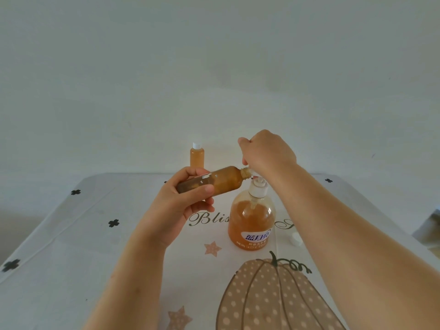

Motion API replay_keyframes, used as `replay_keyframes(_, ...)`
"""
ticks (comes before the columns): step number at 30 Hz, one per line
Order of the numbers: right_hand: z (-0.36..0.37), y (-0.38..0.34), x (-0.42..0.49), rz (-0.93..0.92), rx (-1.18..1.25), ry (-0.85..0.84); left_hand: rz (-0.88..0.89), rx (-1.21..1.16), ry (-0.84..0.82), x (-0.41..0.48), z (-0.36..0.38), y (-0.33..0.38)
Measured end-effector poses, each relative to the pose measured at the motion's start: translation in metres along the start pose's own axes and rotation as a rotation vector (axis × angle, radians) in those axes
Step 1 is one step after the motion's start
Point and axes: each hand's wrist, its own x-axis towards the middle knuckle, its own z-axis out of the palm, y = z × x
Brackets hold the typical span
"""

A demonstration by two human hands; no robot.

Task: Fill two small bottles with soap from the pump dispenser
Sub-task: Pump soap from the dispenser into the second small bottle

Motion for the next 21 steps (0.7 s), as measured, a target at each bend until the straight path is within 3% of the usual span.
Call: replay_keyframes(21,0.017,0.009,0.003,0.03,0.022,0.018,-0.023,0.015,-0.007,0.005,-0.005,-0.003)
